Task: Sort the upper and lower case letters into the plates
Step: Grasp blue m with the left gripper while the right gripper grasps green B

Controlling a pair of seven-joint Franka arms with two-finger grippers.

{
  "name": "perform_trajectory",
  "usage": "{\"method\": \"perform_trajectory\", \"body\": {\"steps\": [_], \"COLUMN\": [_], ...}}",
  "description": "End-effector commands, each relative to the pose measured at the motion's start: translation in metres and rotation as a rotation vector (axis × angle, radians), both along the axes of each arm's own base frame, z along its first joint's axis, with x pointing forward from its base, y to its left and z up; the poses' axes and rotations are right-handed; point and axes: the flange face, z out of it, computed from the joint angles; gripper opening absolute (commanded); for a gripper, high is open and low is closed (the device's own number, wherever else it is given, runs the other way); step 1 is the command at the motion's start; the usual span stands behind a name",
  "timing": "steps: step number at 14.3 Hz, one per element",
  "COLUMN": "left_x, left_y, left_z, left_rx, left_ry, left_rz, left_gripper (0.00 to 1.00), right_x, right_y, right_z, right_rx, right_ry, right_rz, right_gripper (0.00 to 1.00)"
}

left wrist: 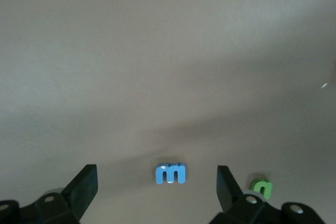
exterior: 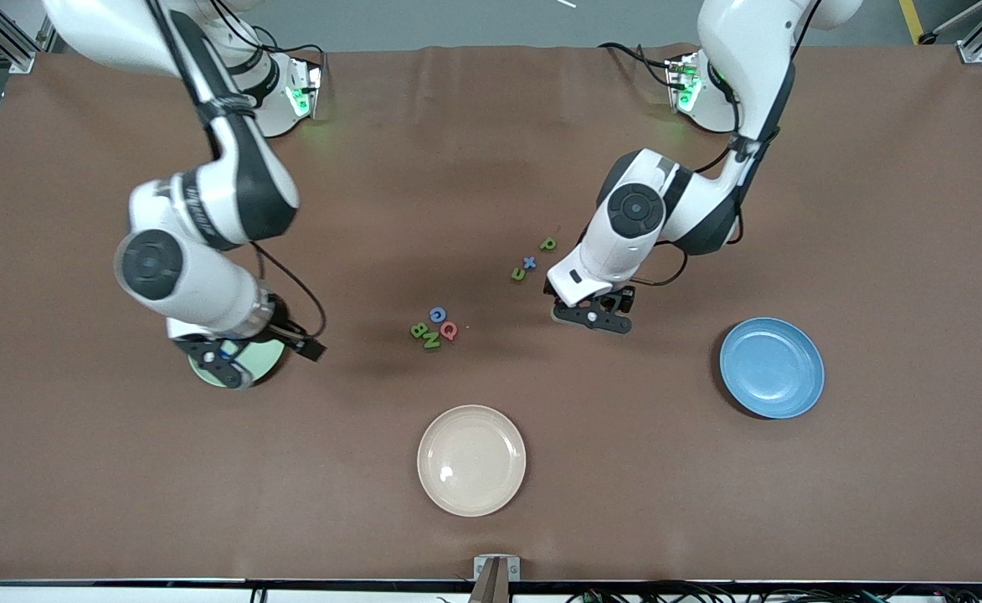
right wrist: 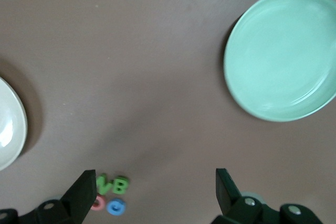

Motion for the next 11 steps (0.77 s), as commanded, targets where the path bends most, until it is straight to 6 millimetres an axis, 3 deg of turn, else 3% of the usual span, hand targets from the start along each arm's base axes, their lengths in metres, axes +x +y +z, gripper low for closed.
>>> {"method": "perform_trajectory", "body": {"steps": [1,4,7,11], "left_x": [-0.010,-0.023,-0.030,-0.037], "left_y": [-0.009,-0.018,-0.012,-0.007], "left_z": [-0.013,-0.032,-0.063,-0.082], "left_rx": [0.012,0.032,0.030,0.026], "left_ry": [0.004,0.028,0.015,0.003], "left_rz": [-0.014,-0.014,-0.005,-0.004], "left_gripper": [0.99,0.99,0.99,0.99], "right_x": [-0.010,-0.027,-0.052,-0.070], "right_y": [0.047,0.057,0.071,0.098], "right_z": [-0.038,-0.076,-0.113,-0.144], "right_rx": [-0.004,-0.007,0.005,0.002], "right_ry": [0.000,-0.010,-0.055,-0.059], "right_rz": [-0.052,-0.038,-0.010,0.014], "right_gripper": [1.00,1.00,1.00,0.99]}}
